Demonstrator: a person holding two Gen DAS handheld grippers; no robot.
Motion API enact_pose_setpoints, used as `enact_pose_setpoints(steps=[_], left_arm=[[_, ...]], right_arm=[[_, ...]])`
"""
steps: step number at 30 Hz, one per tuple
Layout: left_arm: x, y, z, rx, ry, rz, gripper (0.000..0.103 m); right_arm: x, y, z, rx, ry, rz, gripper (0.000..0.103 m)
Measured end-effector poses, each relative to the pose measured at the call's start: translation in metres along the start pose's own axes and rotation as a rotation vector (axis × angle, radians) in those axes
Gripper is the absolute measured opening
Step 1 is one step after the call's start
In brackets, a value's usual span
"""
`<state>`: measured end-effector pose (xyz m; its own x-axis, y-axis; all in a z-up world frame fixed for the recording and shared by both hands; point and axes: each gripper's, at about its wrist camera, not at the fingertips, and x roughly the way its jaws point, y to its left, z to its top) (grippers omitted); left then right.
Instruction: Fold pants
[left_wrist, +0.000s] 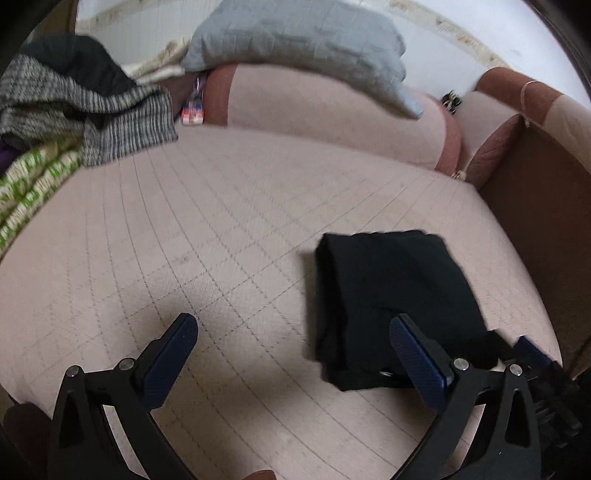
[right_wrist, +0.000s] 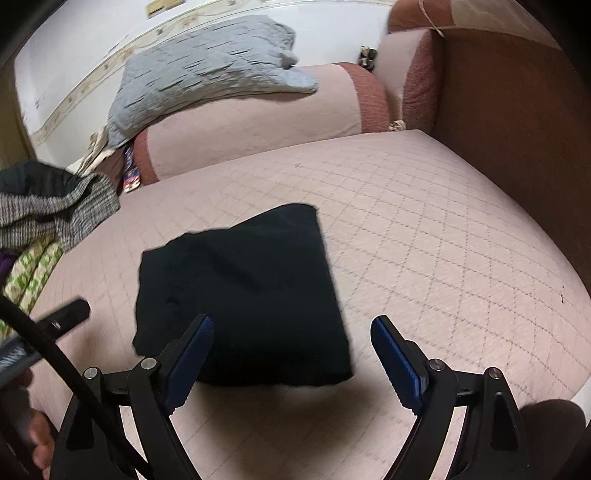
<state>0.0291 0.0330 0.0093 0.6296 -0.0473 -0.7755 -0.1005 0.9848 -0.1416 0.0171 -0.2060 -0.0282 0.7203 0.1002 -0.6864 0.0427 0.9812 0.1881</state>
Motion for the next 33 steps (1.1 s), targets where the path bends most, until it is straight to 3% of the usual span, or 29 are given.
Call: enact_pose_setpoints(steps=[3,6,8,11,15,17,19,22,25,26,27,29,30,33], left_arm=[[0.03,0.006,0.008,-0.009,0.077,-0.041,0.103],[0.064,0.008,0.014,-0.034,0.152,-0.1,0.103],[0.083,0.007,0.018,-0.056,0.19,-0.143,0.089],[0.097,0.003,0.021,-0.108,0.212,-0.231,0.083],[0.108,-0.008,0.023,-0.121,0.22,-0.3,0.084],[0.111,-0.012,0.022,-0.11,0.222,-0.336,0.097],[0.113,-0.014,0.021,-0.109,0.211,-0.376,0.103],[0.118,-0.021,0.02,-0.092,0.19,-0.358,0.103],[0.122,-0.044,0.023,0.003,0.212,-0.266,0.101],[0.121,-0.051,0.025,0.02,0.219,-0.255,0.08],[0.119,-0.057,0.026,0.03,0.223,-0.253,0.072],[0.115,-0.059,0.028,0.025,0.228,-0.253,0.051],[0.113,-0.056,0.029,0.023,0.228,-0.257,0.047],[0.107,-0.044,0.033,-0.025,0.234,-0.315,0.038]], right_arm=[[0.011,-0.023,0.016,0.048,0.006,0.021,0.091],[0.037,-0.043,0.033,0.087,0.067,0.069,0.091],[0.056,-0.053,0.042,0.113,0.113,0.114,0.091],[0.085,-0.063,0.053,0.152,0.175,0.202,0.091],[0.123,-0.07,0.062,0.191,0.244,0.302,0.091],[0.137,-0.072,0.065,0.216,0.259,0.33,0.091],[0.145,-0.075,0.071,0.246,0.252,0.37,0.092],[0.161,-0.072,0.077,0.273,0.276,0.449,0.093],[0.173,-0.066,0.082,0.269,0.295,0.497,0.093],[0.175,-0.064,0.083,0.271,0.305,0.512,0.09],[0.175,-0.062,0.083,0.273,0.314,0.523,0.07],[0.176,-0.052,0.081,0.267,0.362,0.537,0.042],[0.173,-0.049,0.08,0.249,0.355,0.519,0.034],[0.158,-0.038,0.084,0.23,0.328,0.536,0.026]])
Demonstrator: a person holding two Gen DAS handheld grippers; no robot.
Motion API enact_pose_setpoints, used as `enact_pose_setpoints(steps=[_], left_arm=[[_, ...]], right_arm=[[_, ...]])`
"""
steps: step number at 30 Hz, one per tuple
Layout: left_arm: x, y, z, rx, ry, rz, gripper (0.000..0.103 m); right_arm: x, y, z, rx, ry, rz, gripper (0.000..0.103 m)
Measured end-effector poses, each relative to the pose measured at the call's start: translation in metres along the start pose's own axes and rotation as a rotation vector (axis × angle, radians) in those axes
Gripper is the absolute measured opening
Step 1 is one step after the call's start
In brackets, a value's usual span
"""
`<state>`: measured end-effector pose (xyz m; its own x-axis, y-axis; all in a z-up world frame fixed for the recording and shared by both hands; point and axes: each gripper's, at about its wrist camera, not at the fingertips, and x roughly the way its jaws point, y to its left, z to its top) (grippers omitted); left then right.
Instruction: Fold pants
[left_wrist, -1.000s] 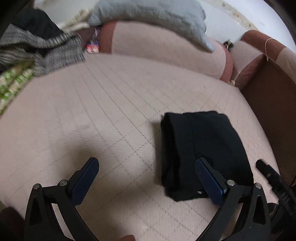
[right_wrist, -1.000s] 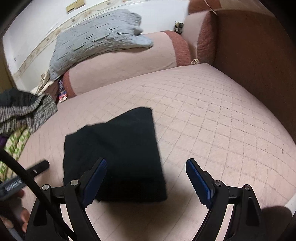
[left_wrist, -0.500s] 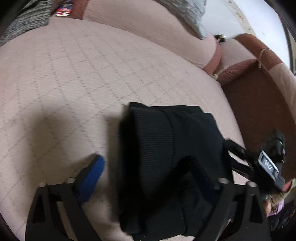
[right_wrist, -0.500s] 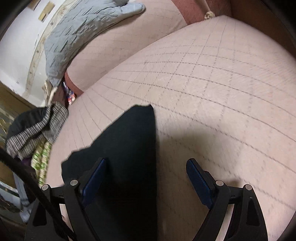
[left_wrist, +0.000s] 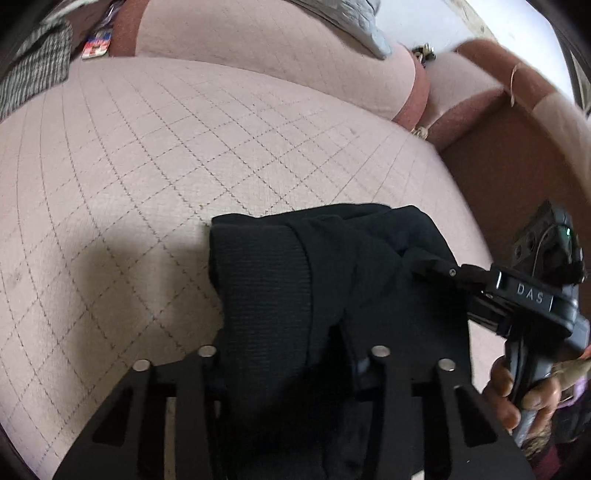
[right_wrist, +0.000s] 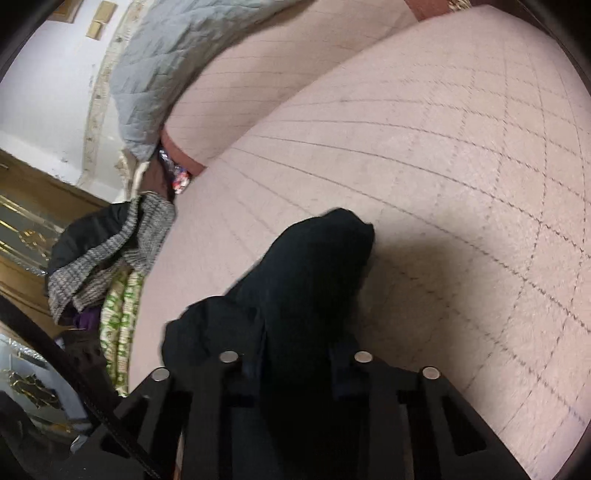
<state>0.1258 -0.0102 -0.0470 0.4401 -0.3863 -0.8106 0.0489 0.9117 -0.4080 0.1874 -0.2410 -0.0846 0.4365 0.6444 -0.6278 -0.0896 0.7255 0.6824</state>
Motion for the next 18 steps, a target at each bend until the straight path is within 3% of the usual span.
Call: enact_pose_setpoints(steps=[9,18], left_arm=[[-0.013,0.002,0.033,-0.031,-0.043,-0.049,0.034],[0.014,0.013,0.096,-0.064,-0.046,-0.05,0.034]], right_arm=[[-0.018,0.07,0.022,-0.136,-0.049,0.032,0.022],[0.008,0.052,0.08,-0.063,-0.054,-0.021,0.022]])
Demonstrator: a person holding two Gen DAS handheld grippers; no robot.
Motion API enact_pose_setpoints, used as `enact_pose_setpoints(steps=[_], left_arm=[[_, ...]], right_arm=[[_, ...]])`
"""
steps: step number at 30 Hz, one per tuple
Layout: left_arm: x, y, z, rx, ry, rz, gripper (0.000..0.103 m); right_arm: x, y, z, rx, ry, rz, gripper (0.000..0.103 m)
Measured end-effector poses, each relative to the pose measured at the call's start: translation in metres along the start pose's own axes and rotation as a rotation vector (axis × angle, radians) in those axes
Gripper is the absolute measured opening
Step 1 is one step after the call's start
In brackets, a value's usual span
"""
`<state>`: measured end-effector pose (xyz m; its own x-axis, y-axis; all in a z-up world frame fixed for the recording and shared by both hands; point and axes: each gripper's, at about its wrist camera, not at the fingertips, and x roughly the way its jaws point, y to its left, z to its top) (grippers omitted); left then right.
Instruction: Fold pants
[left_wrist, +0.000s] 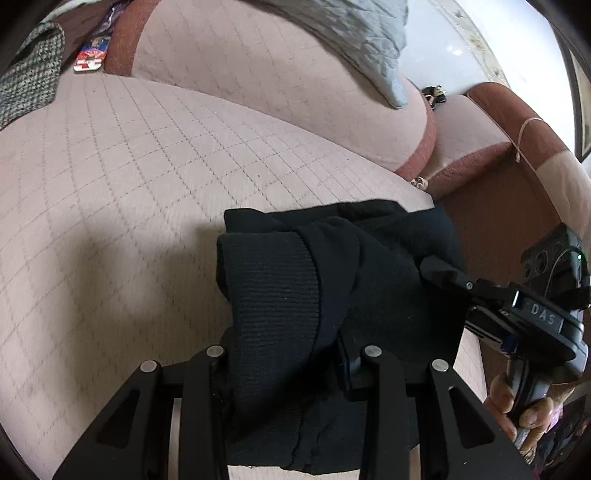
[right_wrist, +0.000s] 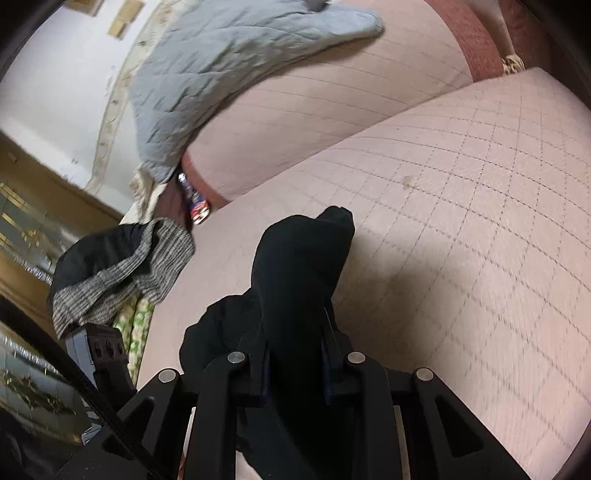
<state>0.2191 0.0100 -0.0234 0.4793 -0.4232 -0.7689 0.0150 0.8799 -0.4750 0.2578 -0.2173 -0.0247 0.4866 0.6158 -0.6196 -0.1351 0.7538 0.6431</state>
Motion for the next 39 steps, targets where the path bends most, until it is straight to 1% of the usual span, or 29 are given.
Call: enact_pose_setpoints(steps=[3,4,5,7,8,9,10,11,12,14,15,16,17,18,19,20,21,22,23,25,26,29,31,33,34,35,36,37,39], left_arm=[[0.016,0.008,0.008,-0.013,0.018,0.003,0.035],[0.02,0.012,0.008,-0.022,0.024,0.002,0.04],[0.026,0.019,0.008,-0.039,0.029,0.007,0.047],[0.034,0.032,0.006,-0.079,0.048,-0.004,0.057],[0.036,0.041,0.005,-0.109,0.064,-0.04,0.058],[0.033,0.045,0.004,-0.12,0.066,-0.066,0.058],[0.029,0.047,0.004,-0.122,0.072,-0.078,0.058],[0.021,0.048,0.004,-0.114,0.073,-0.072,0.058],[0.014,0.049,0.005,-0.107,0.062,-0.061,0.058],[-0.009,0.048,0.007,-0.088,0.023,-0.056,0.058],[-0.019,0.047,0.008,-0.085,0.004,-0.072,0.059],[-0.027,0.045,0.01,-0.082,-0.016,-0.092,0.062],[-0.034,0.041,0.012,-0.078,-0.04,-0.111,0.066],[-0.038,0.037,0.014,-0.077,-0.058,-0.125,0.067],[-0.038,0.033,0.016,-0.079,-0.068,-0.141,0.07],[-0.033,0.027,0.019,-0.078,-0.064,-0.163,0.072],[-0.026,0.024,0.021,-0.077,-0.054,-0.164,0.072],[-0.017,0.021,0.023,-0.075,-0.041,-0.155,0.072],[-0.004,0.019,0.023,-0.07,-0.027,-0.135,0.072],[0.015,0.023,0.025,-0.078,-0.007,-0.089,0.072],[0.024,0.028,0.025,-0.094,-0.008,-0.08,0.072],[0.032,0.039,0.025,-0.115,-0.022,-0.087,0.072],[0.033,0.043,0.024,-0.112,-0.028,-0.079,0.072],[0.037,0.046,0.024,-0.101,-0.016,-0.041,0.073],[0.039,0.05,0.023,-0.108,-0.003,-0.037,0.074],[0.038,0.054,0.023,-0.118,0.003,-0.055,0.074],[0.034,0.055,0.022,-0.131,0.011,-0.059,0.074],[0.03,0.056,0.021,-0.14,0.015,-0.049,0.074],[0.011,0.054,0.015,-0.119,-0.003,-0.024,0.074]], right_arm=[[0.017,-0.008,0.012,0.0,0.013,-0.036,0.022],[0.023,-0.011,0.014,-0.005,0.019,-0.054,0.022],[0.031,-0.016,0.017,-0.011,0.027,-0.081,0.022],[0.044,-0.028,0.02,-0.001,0.048,-0.13,0.033],[0.047,-0.034,0.02,0.006,0.053,-0.159,0.045],[0.048,-0.039,0.021,0.013,0.047,-0.194,0.057],[0.046,-0.044,0.021,0.022,0.038,-0.214,0.062],[0.04,-0.048,0.022,0.033,0.027,-0.206,0.064],[0.033,-0.049,0.023,0.038,0.012,-0.196,0.064],[0.005,-0.045,0.029,0.028,-0.071,-0.183,0.064],[-0.002,-0.042,0.032,0.023,-0.087,-0.161,0.064],[-0.012,-0.038,0.036,0.033,-0.099,-0.106,0.064],[-0.018,-0.036,0.04,0.058,-0.099,-0.043,0.064],[-0.019,-0.035,0.043,0.076,-0.095,0.006,0.064],[-0.017,-0.032,0.047,0.097,-0.076,0.082,0.064],[-0.012,-0.03,0.049,0.106,-0.062,0.115,0.064],[-0.003,-0.029,0.052,0.121,-0.04,0.145,0.064],[0.006,-0.026,0.052,0.13,-0.023,0.154,0.064],[0.019,-0.027,0.054,0.14,-0.002,0.144,0.064],[0.04,-0.035,0.053,0.164,0.02,0.086,0.064],[0.053,-0.043,0.055,0.185,0.032,0.058,0.064],[0.075,-0.062,0.055,0.231,0.059,0.037,0.062],[0.086,-0.069,0.054,0.266,0.058,0.062,0.062],[0.087,-0.076,0.055,0.308,0.048,0.101,0.062],[0.087,-0.078,0.055,0.318,0.049,0.108,0.062],[0.085,-0.078,0.056,0.328,0.051,0.11,0.062],[0.077,-0.077,0.057,0.333,0.035,0.091,0.062],[0.068,-0.075,0.056,0.328,0.016,0.073,0.062],[0.04,-0.063,0.053,0.275,-0.025,0.041,0.072]])
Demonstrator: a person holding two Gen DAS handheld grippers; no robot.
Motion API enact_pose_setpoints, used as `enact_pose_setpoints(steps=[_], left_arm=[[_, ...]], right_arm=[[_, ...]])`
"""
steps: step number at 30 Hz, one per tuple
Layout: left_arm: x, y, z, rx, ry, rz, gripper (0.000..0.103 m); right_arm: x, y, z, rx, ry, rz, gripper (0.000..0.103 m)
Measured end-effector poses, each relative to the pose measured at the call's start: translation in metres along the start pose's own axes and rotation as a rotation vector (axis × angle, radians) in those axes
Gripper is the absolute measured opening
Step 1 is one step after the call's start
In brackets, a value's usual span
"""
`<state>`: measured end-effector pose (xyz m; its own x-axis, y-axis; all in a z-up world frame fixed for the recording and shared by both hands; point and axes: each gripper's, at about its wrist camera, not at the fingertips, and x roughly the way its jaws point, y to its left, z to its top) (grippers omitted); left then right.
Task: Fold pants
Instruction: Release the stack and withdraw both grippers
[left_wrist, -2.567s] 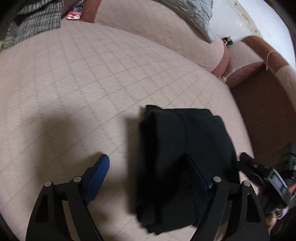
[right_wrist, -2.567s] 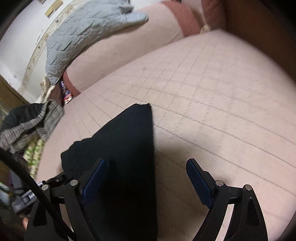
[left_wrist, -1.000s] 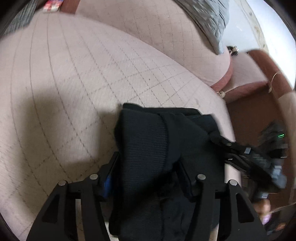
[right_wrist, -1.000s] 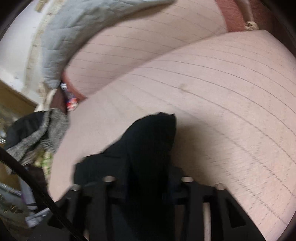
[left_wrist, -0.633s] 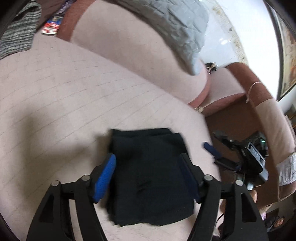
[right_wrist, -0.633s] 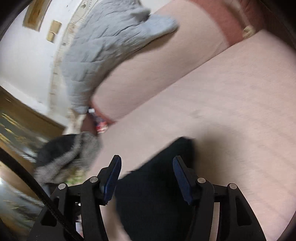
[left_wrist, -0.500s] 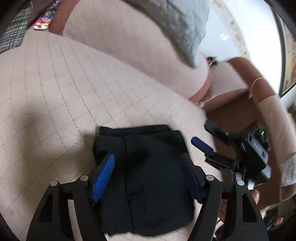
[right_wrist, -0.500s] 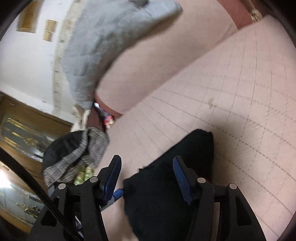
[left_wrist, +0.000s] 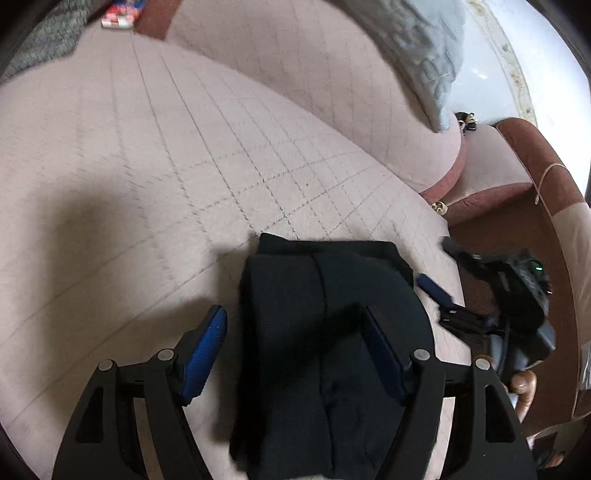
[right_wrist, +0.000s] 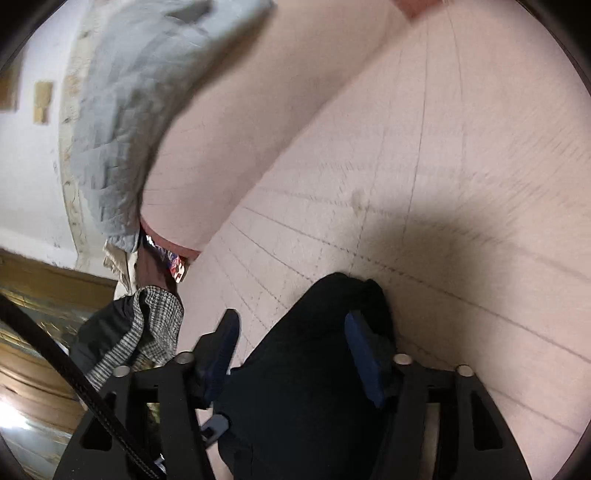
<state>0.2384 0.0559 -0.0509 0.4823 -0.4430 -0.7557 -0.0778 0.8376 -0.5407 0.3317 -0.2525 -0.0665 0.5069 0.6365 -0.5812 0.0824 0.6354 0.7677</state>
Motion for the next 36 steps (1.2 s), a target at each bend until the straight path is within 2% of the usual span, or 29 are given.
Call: enact_pose_setpoints(steps=[3,6,12,14,19,22,24,26,36], left_arm=[[-0.034,-0.007,-0.018,0.079,-0.045,0.09,0.074],[-0.062,-0.018,-0.044,0.146,-0.078,0.169,0.075],[-0.103,-0.034,-0.123,0.242,-0.144,0.322,0.079],[-0.118,-0.041,-0.151,0.267,-0.2,0.373,0.079],[-0.148,-0.061,-0.189,0.307,-0.331,0.428,0.084],[-0.17,-0.069,-0.204,0.307,-0.431,0.439,0.094],[-0.18,-0.076,-0.212,0.319,-0.483,0.442,0.096],[-0.182,-0.082,-0.217,0.343,-0.487,0.437,0.097],[-0.163,-0.084,-0.227,0.352,-0.354,0.393,0.097]], right_arm=[[-0.042,0.018,-0.023,-0.114,-0.033,-0.044,0.077],[-0.08,0.026,-0.063,-0.197,-0.06,-0.123,0.078],[-0.126,0.012,-0.176,-0.313,-0.114,-0.278,0.078],[-0.132,0.003,-0.207,-0.31,-0.125,-0.304,0.078],[-0.145,-0.009,-0.269,-0.307,-0.171,-0.393,0.078],[-0.153,-0.002,-0.289,-0.358,-0.216,-0.433,0.08],[-0.155,0.007,-0.296,-0.397,-0.241,-0.461,0.082],[-0.156,0.015,-0.302,-0.422,-0.255,-0.468,0.082],[-0.142,0.036,-0.326,-0.527,-0.233,-0.486,0.086]])
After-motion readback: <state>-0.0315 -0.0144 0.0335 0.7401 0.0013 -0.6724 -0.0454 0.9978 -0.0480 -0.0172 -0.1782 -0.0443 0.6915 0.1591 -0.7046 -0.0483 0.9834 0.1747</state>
